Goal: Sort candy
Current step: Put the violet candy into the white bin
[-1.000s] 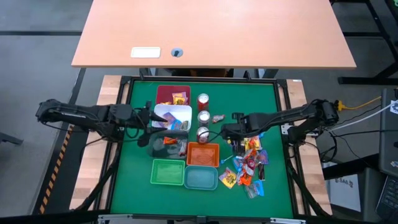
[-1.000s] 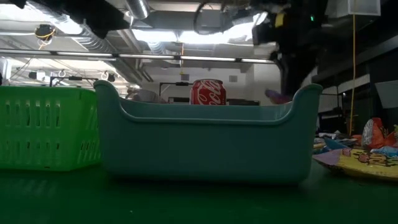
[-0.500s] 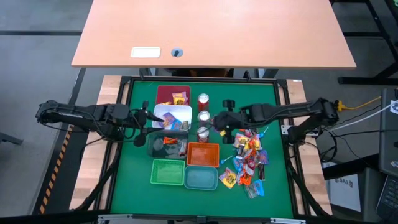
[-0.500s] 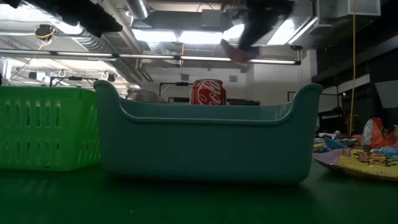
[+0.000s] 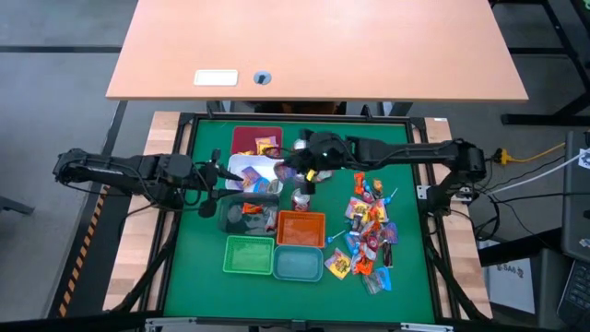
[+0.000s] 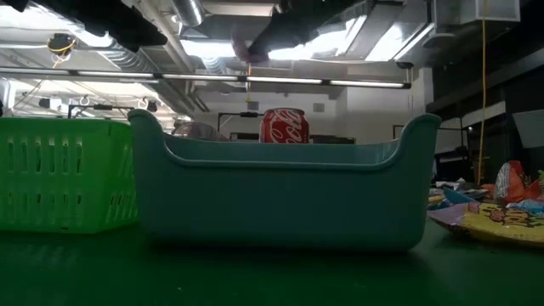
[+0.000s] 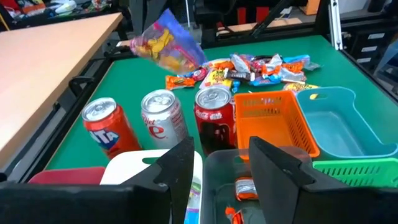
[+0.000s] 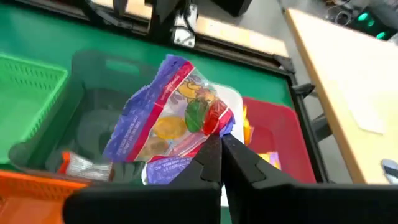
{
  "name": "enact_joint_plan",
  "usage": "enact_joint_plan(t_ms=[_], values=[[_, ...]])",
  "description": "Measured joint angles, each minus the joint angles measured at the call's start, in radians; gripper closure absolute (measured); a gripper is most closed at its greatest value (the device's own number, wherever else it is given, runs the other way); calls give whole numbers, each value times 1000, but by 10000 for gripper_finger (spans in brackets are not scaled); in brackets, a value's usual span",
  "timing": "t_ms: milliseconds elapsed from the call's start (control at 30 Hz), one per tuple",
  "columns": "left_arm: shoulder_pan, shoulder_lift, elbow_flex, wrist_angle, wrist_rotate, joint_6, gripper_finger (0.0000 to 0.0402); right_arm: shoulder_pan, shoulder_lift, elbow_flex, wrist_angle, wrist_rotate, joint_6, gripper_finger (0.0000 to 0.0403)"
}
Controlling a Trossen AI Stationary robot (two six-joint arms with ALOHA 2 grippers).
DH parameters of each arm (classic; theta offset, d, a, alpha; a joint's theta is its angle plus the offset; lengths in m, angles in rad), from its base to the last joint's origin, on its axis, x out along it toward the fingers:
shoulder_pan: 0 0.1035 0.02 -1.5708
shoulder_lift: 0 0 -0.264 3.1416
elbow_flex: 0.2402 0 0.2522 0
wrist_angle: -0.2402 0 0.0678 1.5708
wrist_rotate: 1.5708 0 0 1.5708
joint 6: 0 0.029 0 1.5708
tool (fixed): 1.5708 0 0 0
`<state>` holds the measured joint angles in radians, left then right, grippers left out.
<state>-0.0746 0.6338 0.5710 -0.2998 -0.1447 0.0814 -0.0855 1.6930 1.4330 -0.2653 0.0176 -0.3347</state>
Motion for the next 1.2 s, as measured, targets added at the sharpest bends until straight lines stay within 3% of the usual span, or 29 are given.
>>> enact_joint_plan(t_ms=[567, 1067, 1200], values=[[9, 1, 0, 1, -57, 0, 258, -61, 244, 0, 388, -11, -71, 400], [9, 1, 0, 1, -57, 0, 258, -59, 303, 0, 445, -10, -48, 399], [9, 1, 0, 1, -57, -1, 258, -59, 303, 0, 445, -10, -45, 375]])
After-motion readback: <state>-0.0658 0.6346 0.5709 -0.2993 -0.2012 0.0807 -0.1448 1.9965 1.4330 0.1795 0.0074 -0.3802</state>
